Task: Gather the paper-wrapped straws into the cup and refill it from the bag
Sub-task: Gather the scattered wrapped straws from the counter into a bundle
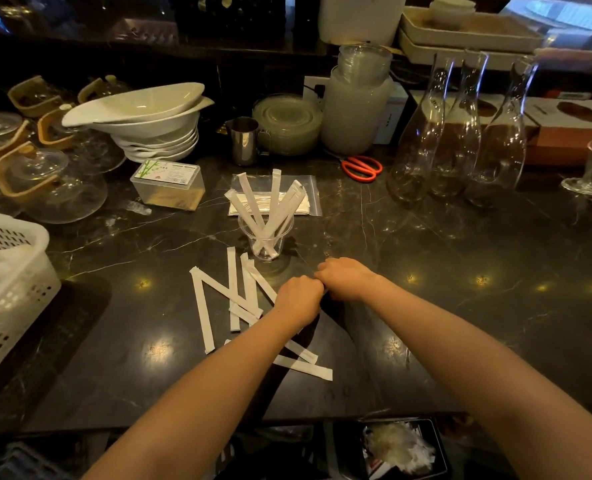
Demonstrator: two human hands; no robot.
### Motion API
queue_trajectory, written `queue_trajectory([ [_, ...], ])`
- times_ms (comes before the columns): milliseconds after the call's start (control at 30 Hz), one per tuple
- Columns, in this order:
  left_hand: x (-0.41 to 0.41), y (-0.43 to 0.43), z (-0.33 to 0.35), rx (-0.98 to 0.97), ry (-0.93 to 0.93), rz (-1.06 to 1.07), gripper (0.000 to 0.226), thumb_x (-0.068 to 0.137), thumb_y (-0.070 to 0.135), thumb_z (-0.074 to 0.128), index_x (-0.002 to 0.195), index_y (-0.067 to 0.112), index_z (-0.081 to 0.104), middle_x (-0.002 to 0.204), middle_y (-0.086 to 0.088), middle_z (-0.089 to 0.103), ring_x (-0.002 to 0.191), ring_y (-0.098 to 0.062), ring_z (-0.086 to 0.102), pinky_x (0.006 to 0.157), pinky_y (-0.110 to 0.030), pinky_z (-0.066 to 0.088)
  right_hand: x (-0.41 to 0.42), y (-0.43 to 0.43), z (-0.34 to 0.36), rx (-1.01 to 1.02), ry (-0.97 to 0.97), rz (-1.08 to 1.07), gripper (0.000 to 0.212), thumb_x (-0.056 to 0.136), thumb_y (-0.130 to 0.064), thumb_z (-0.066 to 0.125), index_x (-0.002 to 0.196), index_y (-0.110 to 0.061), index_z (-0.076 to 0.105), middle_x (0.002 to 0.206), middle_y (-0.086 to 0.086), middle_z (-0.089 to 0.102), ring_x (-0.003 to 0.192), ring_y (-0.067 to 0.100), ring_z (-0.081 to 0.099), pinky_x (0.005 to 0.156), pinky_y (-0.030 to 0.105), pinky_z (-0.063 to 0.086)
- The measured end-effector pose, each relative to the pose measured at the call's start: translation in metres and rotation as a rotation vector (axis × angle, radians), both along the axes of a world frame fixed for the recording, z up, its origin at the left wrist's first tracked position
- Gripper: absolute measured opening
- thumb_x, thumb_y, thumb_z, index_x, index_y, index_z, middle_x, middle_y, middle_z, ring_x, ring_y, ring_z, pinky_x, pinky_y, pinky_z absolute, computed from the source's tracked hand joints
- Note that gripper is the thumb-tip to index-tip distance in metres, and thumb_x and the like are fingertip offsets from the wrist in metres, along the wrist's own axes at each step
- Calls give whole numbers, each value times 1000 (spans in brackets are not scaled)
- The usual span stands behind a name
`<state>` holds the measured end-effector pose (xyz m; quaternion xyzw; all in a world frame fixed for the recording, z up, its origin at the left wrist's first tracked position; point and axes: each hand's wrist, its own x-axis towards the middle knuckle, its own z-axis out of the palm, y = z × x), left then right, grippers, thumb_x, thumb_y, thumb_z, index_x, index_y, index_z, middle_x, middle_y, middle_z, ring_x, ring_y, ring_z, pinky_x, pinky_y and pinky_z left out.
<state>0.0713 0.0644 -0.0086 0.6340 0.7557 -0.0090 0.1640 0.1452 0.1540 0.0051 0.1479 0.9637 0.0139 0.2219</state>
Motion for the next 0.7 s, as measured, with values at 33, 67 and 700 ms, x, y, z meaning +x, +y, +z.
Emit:
queue_trajectory([
  [33,1,0,0,-7,13,-21,20,84,6,46,100,-1,56,105,-23,62,94,-37,58,70,-39,42,1,0,0,4,3,2,25,83,-10,50,107,-5,55,115,16,55,109,32,50,83,40,42],
  [67,1,1,0,-13,24,-37,20,84,5,46,101,0,56,106,-23,61,94,-37,58,69,-38,42,2,0,-1,6,8,5,25,84,-10,49,108,-5,56,115,15,54,108,32,50,82,39,42],
  [700,-2,-3,9,-6,-494,210,22,92,16,37,110,5,41,103,-23,61,89,-36,60,74,-42,48,6,-2,32,52,101,-85,16,82,-16,51,94,-14,61,103,9,64,99,27,57,78,34,36],
])
